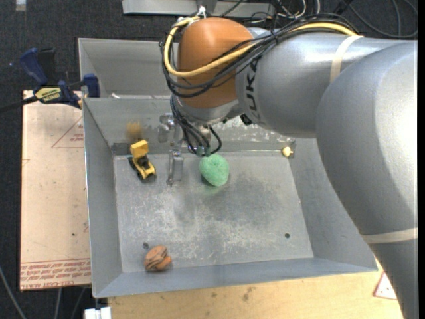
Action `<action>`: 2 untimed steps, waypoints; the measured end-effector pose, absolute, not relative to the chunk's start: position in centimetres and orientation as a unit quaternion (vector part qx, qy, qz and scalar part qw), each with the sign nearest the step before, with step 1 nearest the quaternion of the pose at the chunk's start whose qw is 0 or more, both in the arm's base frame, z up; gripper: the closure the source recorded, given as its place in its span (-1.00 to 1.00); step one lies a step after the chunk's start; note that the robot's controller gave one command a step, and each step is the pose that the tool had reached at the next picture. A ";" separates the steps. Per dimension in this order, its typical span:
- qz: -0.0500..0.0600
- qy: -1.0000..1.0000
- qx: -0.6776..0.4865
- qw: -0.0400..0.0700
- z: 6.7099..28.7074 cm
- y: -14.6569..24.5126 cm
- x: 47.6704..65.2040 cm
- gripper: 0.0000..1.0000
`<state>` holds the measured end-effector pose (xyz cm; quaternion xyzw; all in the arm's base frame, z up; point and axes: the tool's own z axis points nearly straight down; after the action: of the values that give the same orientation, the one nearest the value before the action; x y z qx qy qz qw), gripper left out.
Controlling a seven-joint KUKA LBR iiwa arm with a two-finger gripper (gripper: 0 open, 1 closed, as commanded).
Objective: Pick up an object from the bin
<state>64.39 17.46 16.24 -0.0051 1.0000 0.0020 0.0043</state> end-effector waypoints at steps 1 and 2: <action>-0.001 1.000 0.007 -0.001 13.5 17.8 64.3 -1.00; 0.002 1.000 0.014 0.004 9.7 18.8 65.3 -1.00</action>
Offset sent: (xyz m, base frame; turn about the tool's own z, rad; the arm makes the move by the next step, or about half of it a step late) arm 0.0114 0.0137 -0.0881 0.0484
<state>65.34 18.77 9.70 0.0142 0.9999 0.0021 0.0041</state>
